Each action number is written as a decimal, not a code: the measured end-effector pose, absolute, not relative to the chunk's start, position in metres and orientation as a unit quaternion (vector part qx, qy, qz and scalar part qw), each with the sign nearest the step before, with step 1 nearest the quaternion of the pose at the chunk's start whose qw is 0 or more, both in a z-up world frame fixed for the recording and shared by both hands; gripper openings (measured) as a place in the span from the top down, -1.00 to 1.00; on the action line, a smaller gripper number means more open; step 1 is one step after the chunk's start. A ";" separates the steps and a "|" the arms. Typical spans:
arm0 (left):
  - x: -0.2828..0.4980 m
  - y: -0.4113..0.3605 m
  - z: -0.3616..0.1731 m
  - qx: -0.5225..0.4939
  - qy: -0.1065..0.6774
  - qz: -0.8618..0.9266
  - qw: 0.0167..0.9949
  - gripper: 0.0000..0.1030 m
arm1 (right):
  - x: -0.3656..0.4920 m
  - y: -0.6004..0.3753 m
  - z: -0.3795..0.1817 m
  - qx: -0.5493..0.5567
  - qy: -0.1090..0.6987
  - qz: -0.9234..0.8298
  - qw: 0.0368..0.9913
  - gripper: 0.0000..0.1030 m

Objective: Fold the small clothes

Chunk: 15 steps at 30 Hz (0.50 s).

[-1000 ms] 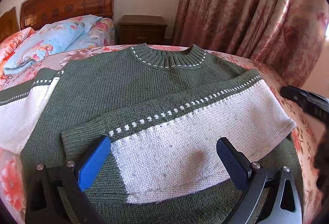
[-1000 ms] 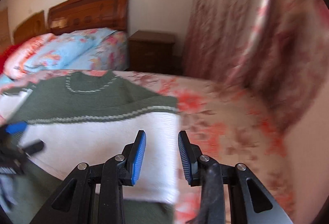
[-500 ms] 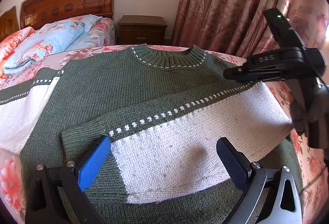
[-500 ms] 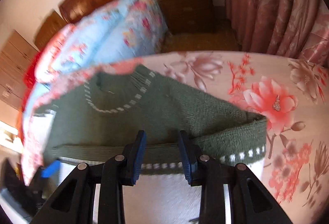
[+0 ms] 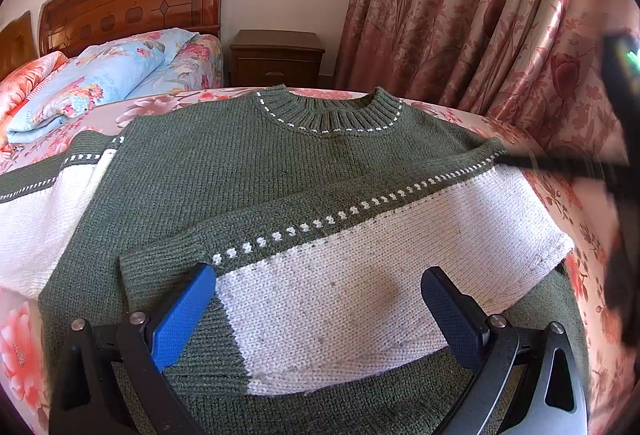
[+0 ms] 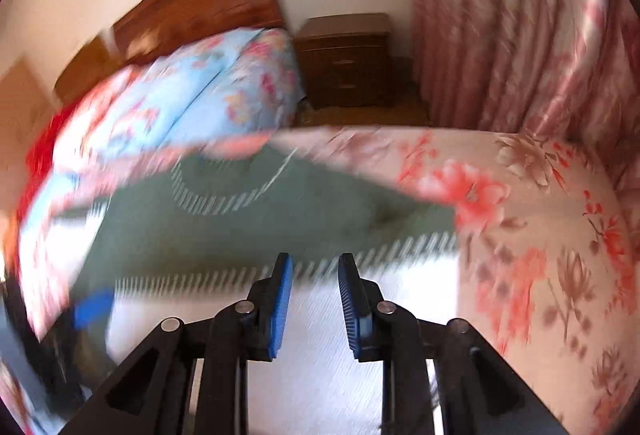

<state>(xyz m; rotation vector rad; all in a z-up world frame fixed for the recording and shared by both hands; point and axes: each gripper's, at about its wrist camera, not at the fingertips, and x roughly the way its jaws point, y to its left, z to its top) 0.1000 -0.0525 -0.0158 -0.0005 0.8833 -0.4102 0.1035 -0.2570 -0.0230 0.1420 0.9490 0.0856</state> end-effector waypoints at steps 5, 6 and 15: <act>0.100 -0.052 -0.016 -0.001 0.425 -0.199 0.883 -1.00 | 0.054 -0.228 -0.056 -0.019 0.464 0.034 0.885 0.50; 0.100 -0.052 -0.016 0.000 0.425 -0.200 0.883 -1.00 | 0.046 -0.231 -0.058 -0.024 0.458 0.033 0.888 0.49; 0.056 -0.005 -0.006 -0.042 0.411 -0.184 0.892 -1.00 | -0.003 -0.224 -0.044 0.005 0.452 0.043 0.891 0.48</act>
